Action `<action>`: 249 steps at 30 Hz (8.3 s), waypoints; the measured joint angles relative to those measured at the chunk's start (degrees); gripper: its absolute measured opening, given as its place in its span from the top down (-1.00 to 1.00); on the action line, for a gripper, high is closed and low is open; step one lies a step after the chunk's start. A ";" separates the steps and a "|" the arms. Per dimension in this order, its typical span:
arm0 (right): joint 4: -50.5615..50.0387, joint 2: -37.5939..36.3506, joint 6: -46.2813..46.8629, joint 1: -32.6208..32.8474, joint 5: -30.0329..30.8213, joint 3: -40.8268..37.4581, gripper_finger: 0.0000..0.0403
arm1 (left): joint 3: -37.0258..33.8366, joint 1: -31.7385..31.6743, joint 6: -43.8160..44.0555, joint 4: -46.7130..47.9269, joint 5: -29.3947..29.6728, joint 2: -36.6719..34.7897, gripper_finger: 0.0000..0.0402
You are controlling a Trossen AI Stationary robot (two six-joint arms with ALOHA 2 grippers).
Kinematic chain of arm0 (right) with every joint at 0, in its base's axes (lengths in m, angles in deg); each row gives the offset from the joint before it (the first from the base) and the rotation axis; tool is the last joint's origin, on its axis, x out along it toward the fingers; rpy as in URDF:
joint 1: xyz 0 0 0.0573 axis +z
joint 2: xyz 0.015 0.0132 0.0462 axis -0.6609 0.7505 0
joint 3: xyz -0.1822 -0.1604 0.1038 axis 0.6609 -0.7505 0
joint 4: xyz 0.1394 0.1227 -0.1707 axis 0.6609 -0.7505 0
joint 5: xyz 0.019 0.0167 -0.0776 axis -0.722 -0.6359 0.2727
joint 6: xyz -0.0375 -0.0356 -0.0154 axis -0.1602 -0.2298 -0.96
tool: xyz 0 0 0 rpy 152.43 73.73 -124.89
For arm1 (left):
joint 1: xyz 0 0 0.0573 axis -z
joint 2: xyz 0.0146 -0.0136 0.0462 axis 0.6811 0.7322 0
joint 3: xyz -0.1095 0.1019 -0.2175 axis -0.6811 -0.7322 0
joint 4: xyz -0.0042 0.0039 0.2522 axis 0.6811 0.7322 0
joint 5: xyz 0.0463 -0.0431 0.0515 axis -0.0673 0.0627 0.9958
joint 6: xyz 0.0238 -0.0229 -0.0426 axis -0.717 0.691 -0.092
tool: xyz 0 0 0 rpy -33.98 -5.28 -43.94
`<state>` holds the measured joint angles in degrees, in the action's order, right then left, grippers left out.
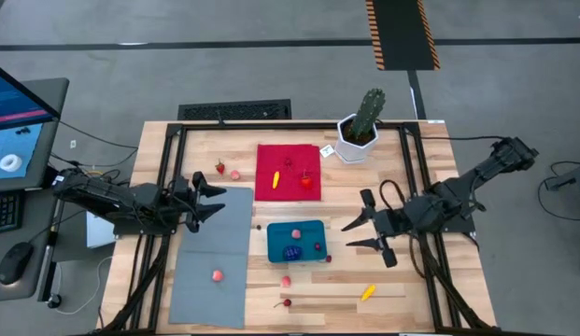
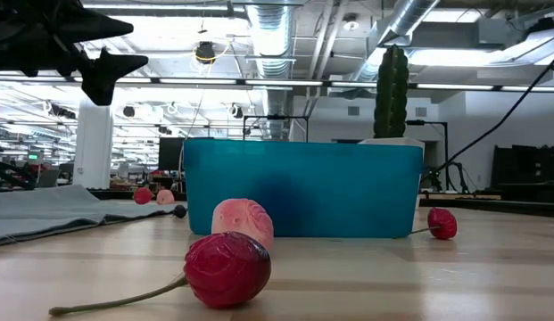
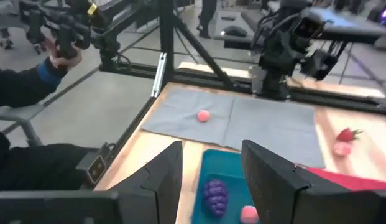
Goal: Pick and placing Produce into tupperware
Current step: Put the cherry into the blue bin, then put the peach into the blue bin
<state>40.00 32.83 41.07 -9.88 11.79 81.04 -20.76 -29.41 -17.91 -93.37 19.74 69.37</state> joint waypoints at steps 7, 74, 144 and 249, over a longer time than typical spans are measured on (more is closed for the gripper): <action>-5.01 -9.01 -0.34 0.80 2.72 0.02 0.07 | 0.00 0.00 0.00 1.39 0.65 0.00 -0.21; 15.39 37.10 23.60 -5.05 -8.98 -12.97 -0.22 | 0.00 0.02 -0.35 2.81 3.54 -0.01 -0.21; 19.13 39.54 24.29 -2.66 -18.62 -9.02 0.56 | 0.00 0.00 -0.55 2.81 3.65 -0.01 -0.21; -0.70 15.25 4.74 -23.25 -24.58 5.11 0.01 | 0.02 0.00 2.95 7.43 11.63 -0.01 -0.21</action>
<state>39.30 48.08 45.81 -33.13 -12.79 86.15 -20.74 -29.41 -14.95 -85.93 31.37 69.36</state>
